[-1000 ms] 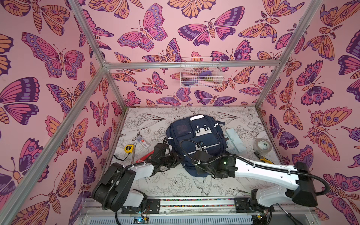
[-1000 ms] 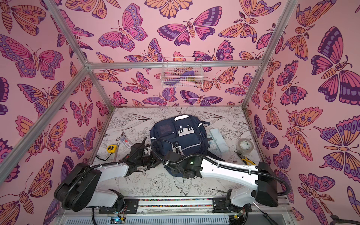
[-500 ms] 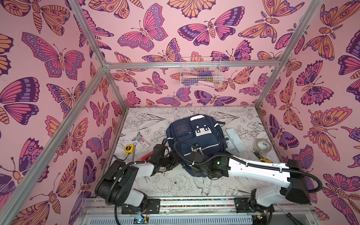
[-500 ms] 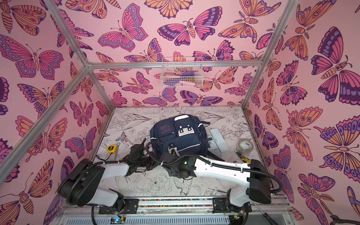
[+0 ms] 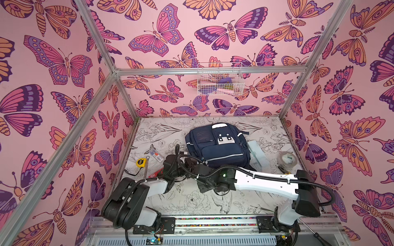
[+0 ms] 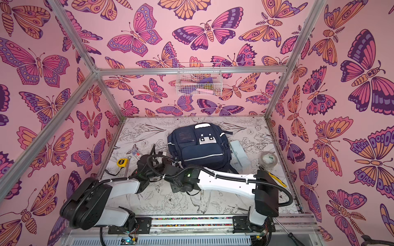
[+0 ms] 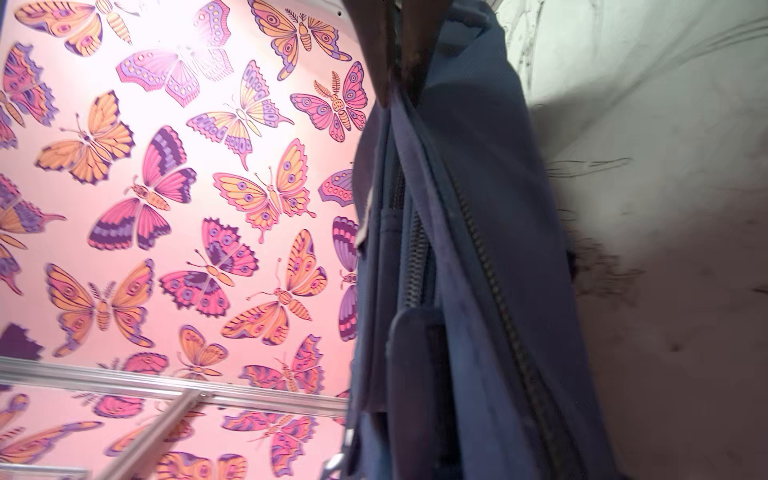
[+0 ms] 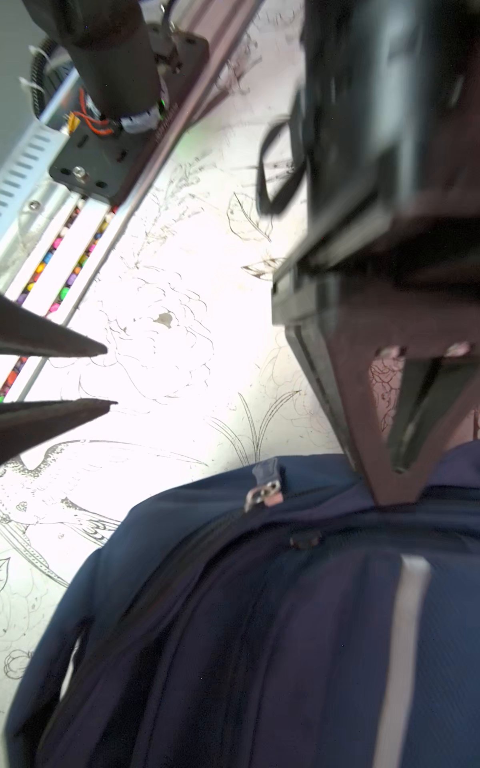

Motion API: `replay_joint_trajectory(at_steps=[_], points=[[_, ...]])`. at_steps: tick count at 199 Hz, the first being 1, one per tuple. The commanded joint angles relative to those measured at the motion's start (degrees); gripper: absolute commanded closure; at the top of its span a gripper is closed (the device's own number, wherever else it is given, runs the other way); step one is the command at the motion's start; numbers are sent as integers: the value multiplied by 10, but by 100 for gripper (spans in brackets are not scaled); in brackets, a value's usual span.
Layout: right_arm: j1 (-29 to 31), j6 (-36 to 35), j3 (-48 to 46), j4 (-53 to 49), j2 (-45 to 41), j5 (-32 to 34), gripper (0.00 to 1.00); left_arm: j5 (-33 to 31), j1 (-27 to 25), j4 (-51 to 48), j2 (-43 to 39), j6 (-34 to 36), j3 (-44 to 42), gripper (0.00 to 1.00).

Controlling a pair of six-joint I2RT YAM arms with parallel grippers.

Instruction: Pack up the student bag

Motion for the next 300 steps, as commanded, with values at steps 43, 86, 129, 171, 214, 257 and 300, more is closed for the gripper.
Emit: replay_joint_trajectory(at_steps=[43,86,129,171,214,257,300], points=[[-37,85,40,-29,47,149,67,-56,-18,-119,-142,80,16,100],[-53,116,29,-17,36,181,59,-73,-42,-136,-160,79,10,100],[-55,152,42,-53,39,214,57,-87,-73,-136,-162,80,11,100],[-62,179,38,-76,10,249,67,-98,-88,-147,-178,74,0,100],[-85,189,9,-44,9,220,84,-102,-97,-147,-186,71,-1,100],[-90,180,-36,13,-30,162,100,-122,-98,-147,-182,76,-15,100],[-92,169,-125,118,-119,8,100,-153,-89,-140,-148,81,-15,100]])
